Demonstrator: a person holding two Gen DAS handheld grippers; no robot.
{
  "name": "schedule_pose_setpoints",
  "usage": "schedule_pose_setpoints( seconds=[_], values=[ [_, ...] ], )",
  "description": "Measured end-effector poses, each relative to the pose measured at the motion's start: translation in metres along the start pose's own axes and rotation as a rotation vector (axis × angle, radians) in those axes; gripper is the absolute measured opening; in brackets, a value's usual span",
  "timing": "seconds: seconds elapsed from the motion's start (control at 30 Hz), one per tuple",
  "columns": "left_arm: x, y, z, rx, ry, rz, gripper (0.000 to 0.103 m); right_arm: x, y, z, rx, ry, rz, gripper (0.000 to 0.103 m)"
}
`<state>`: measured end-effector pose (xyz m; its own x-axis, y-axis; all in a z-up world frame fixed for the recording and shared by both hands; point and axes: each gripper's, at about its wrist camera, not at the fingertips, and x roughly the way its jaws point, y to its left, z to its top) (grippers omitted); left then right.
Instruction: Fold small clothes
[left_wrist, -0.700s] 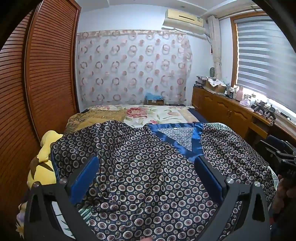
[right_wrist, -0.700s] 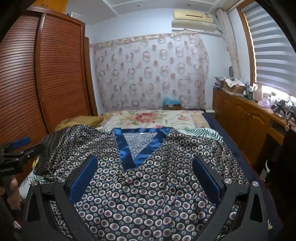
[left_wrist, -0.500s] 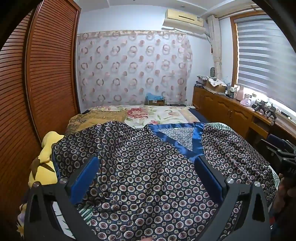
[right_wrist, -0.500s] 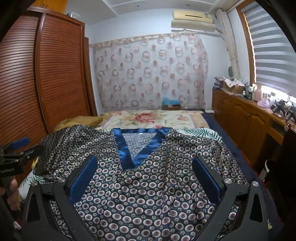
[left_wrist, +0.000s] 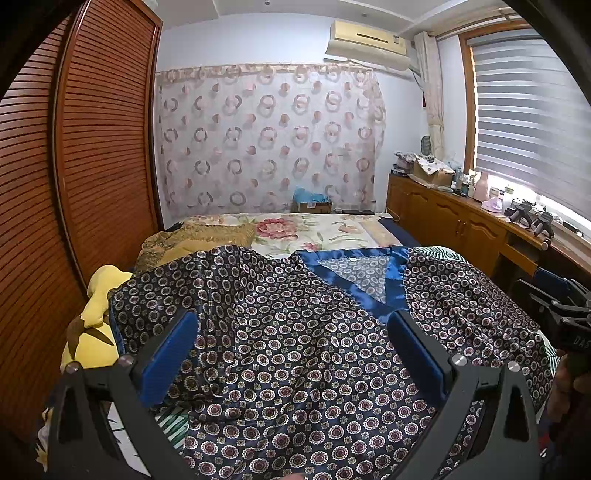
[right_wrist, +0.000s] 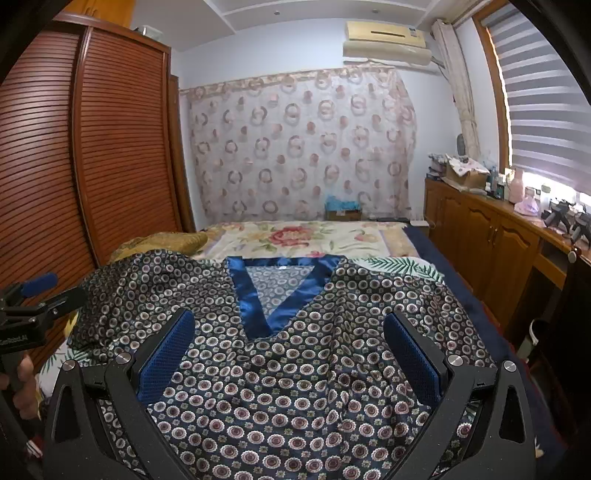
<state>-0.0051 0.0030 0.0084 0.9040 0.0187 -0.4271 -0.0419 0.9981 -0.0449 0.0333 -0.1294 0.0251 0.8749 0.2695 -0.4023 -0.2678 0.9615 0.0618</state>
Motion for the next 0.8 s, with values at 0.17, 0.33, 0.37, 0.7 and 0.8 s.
schedule_pose_setpoints(
  seconds=[0.17,0.33,0.37,0.7,0.8],
  values=[
    [-0.0019,-0.0015,0.0,0.006,-0.005,0.006,0.103,0.0026,0.0016,0.0003,-0.003,0.001,0.001,0.103],
    [-0.002,-0.001,-0.0002,0.006,-0.005,0.005,0.103,0.0031,0.0038,-0.0004,-0.004,0.0,-0.001,0.103],
    [-0.0019,-0.0011,-0.0002,0.006,-0.006,0.005,0.103,0.0034,0.0039,-0.0004,-0.004,0.0,-0.001,0.103],
    [-0.0023,-0.0014,0.0008,0.01,-0.007,0.007,0.103,0.0034,0.0034,-0.0003,-0.003,0.0,-0.001,0.103],
    [-0.0047,-0.0012,0.0033,0.01,-0.009,0.004,0.103,0.003,0.0035,-0.0003,-0.002,-0.001,-0.001,0.103]
  ],
)
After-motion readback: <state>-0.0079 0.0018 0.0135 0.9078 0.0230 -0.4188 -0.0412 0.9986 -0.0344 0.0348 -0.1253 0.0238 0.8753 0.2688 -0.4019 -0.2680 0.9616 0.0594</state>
